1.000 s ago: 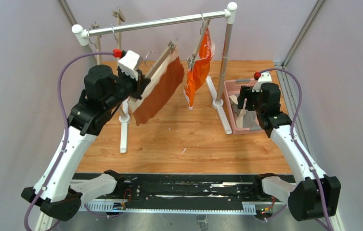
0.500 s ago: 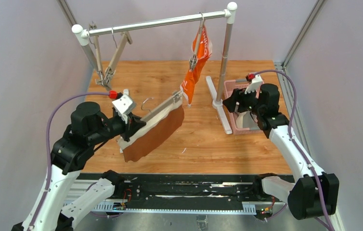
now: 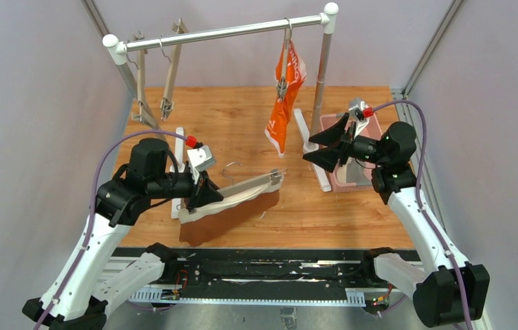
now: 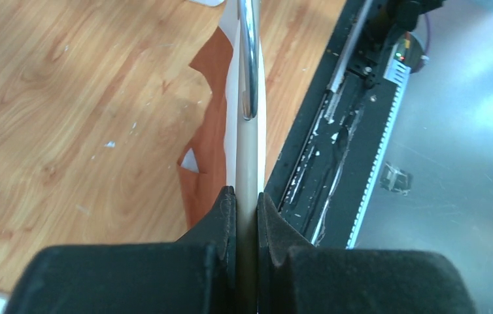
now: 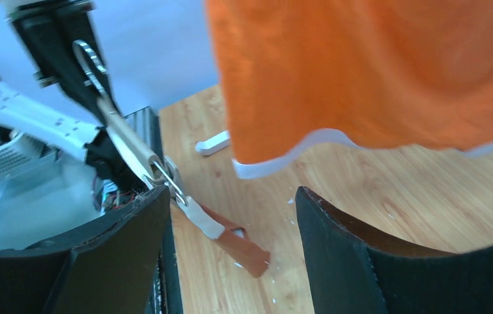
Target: Remove the underwear clipped to the hanger
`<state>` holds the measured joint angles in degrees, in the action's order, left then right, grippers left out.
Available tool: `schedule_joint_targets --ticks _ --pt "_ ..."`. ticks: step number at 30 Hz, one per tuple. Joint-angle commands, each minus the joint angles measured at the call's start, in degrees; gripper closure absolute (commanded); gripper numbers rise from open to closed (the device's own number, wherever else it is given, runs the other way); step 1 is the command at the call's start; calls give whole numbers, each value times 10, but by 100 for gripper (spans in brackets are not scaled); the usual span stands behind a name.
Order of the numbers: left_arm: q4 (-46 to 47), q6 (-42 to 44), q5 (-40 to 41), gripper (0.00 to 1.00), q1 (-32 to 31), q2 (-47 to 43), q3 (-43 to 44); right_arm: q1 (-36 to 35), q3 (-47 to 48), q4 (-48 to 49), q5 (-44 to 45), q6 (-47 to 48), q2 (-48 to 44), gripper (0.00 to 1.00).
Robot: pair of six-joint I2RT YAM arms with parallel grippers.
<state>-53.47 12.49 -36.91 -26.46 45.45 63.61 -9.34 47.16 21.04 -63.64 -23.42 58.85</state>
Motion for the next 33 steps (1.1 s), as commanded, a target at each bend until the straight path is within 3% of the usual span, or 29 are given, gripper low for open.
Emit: schedule_joint_targets --ticks 1,8,19,21,25,26,31,32,33 --pt "12 35 -101 100 -3 23 42 -40 0 75 -108 -39 -7 28" --pt "45 32 -152 100 -3 48 60 -125 32 -34 -112 67 -2 31" --pt "73 15 -134 100 -4 61 53 -151 37 -33 -94 67 -2 36" --pt "80 11 -135 100 -3 61 50 -154 38 -32 -90 64 3 49" --pt "91 4 -135 100 -3 60 48 -160 44 -37 -84 63 15 94" --pt "93 2 -135 100 -3 60 46 -161 43 -36 -80 64 17 99" --pt "98 0 -135 100 -3 60 40 -171 44 -29 -76 66 19 99" --pt "99 0 -134 100 -3 60 39 -171 48 -31 -71 65 18 96" --pt "101 -2 -133 100 -3 59 38 -171 52 -43 -59 69 16 79"
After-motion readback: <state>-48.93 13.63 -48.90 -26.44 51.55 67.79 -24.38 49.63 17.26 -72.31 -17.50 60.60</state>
